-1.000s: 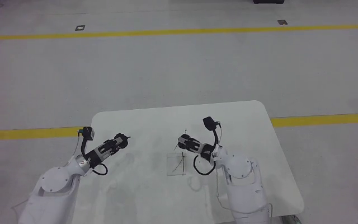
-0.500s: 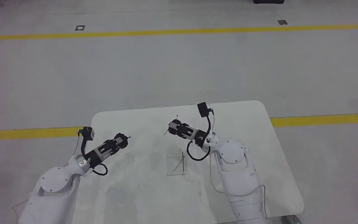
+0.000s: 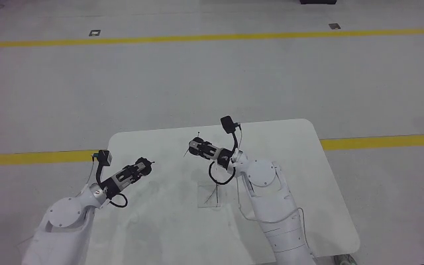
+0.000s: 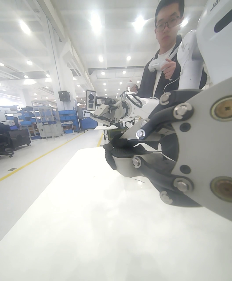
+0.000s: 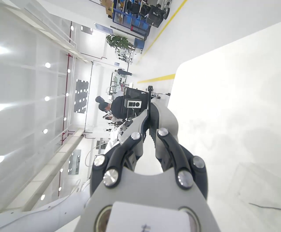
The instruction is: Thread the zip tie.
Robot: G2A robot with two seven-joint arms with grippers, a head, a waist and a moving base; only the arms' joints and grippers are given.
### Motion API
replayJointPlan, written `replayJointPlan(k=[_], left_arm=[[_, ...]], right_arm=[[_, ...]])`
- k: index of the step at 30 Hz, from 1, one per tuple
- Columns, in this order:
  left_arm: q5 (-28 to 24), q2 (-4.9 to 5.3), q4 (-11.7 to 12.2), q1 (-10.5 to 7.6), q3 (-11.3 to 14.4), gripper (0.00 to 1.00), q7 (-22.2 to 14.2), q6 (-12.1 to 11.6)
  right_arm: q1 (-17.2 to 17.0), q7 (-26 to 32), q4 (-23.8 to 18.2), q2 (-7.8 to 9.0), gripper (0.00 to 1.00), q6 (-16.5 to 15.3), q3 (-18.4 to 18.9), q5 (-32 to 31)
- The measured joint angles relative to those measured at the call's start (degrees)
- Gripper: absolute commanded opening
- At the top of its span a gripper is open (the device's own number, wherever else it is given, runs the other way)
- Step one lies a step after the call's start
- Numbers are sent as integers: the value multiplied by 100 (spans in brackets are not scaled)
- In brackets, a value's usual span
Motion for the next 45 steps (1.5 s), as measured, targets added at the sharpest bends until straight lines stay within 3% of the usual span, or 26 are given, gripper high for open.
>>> replayJointPlan(k=[2, 6, 10, 15, 25, 28, 31, 37, 41, 45], left_arm=[[-83, -11, -30, 40, 108, 0, -5, -22], [-311, -18, -31, 143, 301, 0, -287, -286], [-422, -42, -159, 203, 413, 0, -440, -293], [-237, -90, -431, 225, 424, 0, -231, -291], [-245, -90, -430, 224, 424, 0, -222, -292], [-178, -112, -589, 309, 454, 0, 118, -292], [22, -140, -893, 464, 430, 0, 473, -292], [517, -216, -1372, 670, 379, 0, 855, -292], [628, -269, -1472, 760, 364, 0, 953, -292], [621, -327, -1558, 833, 315, 0, 925, -292]], right_arm=[[0, 0, 0, 0, 0, 0, 0, 0], [0, 0, 0, 0, 0, 0, 0, 0], [0, 0, 0, 0, 0, 0, 0, 0], [0, 0, 0, 0, 0, 0, 0, 0], [-11, -12, -7, 1, 0, -12, -6, 6], [-239, -254, -85, 34, 0, -335, -63, 4], [-544, -509, -189, 82, 0, -706, -131, -158], [-1044, -907, -321, 181, 0, -1338, -96, -111], [-1184, -1038, -335, 243, 0, -1581, -62, -48], [-1260, -1157, -394, 307, 0, -1589, -71, 106]])
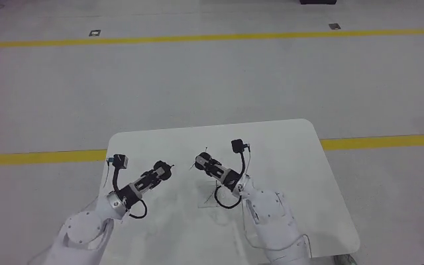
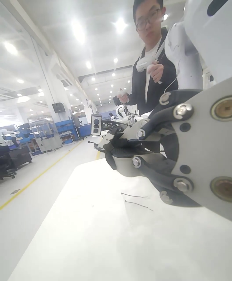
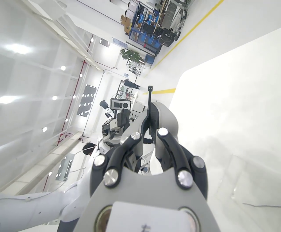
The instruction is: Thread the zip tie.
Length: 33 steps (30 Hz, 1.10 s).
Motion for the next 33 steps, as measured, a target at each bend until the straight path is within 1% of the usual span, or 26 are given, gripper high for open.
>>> replayJointPlan(k=[3, 11, 13, 14, 16, 18, 20, 22, 24, 27, 29, 33], left_arm=[[3, -18, -46, 24, -10, 0, -29, 0], [4, -17, -43, 22, -8, 0, -28, 0], [45, -17, -34, 18, 1, 0, 15, 0], [144, -18, -58, 21, 15, 0, 94, 0], [159, -28, -146, 96, 36, 0, 228, 0], [-10, -42, -275, 253, 13, 0, 349, 0], [-74, -58, -379, 420, -41, 0, 454, 0], [-46, -73, -463, 539, -86, 0, 513, 0], [-53, -97, -507, 665, -109, 0, 543, 0], [66, -130, -510, 789, -113, 0, 549, 0], [250, -153, -490, 822, -69, 0, 611, 0], [599, -190, -525, 776, 69, 0, 819, 0]], right_arm=[[-16, -40, -12, 17, 0, 1, -5, 27], [-15, -36, -11, 15, 0, 1, -4, 22], [-19, -45, -10, 16, 0, 2, -6, 22], [-45, -109, -6, 20, 0, 2, -19, 39], [-117, -222, -21, 35, 0, 2, -46, 135], [-215, -338, -101, 64, 0, 1, -59, 180], [-322, -462, -185, 95, 0, 1, -68, 270], [-396, -541, -250, 127, 0, 1, -71, 333], [-466, -592, -311, 169, 0, 1, -82, 407], [-525, -614, -366, 230, 0, 1, -116, 564], [-534, -623, -388, 272, 0, 1, -144, 636], [-512, -669, -415, 340, 0, 1, -212, 752]])
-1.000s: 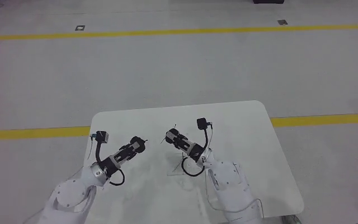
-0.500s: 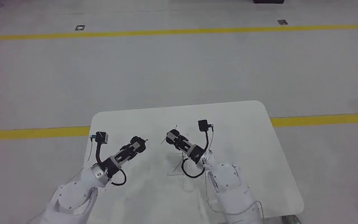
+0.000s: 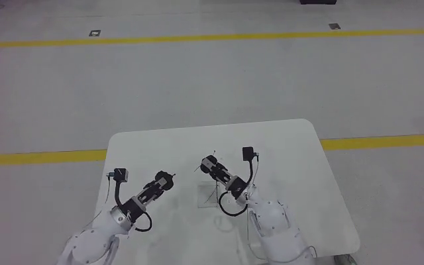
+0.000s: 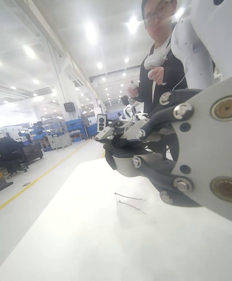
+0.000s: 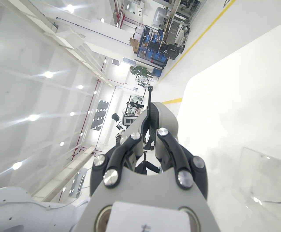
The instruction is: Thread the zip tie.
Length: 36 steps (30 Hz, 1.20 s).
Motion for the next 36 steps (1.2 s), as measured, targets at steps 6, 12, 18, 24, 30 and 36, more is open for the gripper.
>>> replayJointPlan(k=[6, 12, 18, 24, 30, 36], left_arm=[[515, 4, -152, -41, 270, 0, 346, 0], [654, 39, -201, -16, 344, 0, 404, 0], [651, 38, -200, -16, 342, 0, 402, 0], [651, 38, -200, -16, 342, 0, 402, 0], [651, 38, -200, -16, 342, 0, 402, 0], [651, 38, -200, -16, 342, 0, 402, 0]], right_arm=[[75, -26, 97, 81, 0, 0, -122, 260], [81, -34, 117, 87, 0, 0, -129, 291], [106, -134, 15, 96, 0, 0, -192, 188], [151, -344, -84, 149, 0, 0, -383, -140], [197, -291, -50, 178, 0, 0, -473, -209], [194, -376, -64, 184, 0, 24, -502, -234]])
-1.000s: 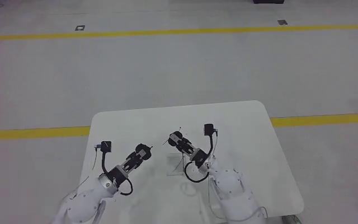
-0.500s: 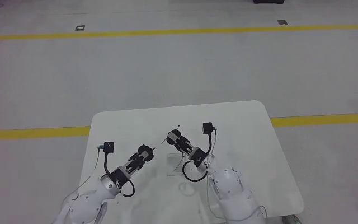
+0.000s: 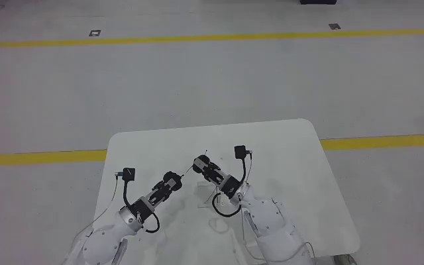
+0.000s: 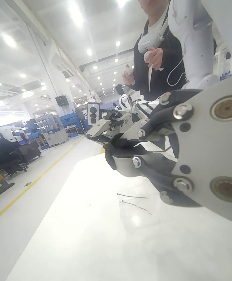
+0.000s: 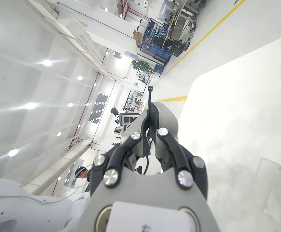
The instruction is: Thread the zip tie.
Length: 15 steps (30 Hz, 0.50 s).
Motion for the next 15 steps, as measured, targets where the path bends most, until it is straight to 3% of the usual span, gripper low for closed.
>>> replayJointPlan(k=[15], left_arm=[[0, 0, 0, 0, 0, 0, 0, 0]], right_arm=[[63, -234, 62, 94, 0, 1, -236, -217]])
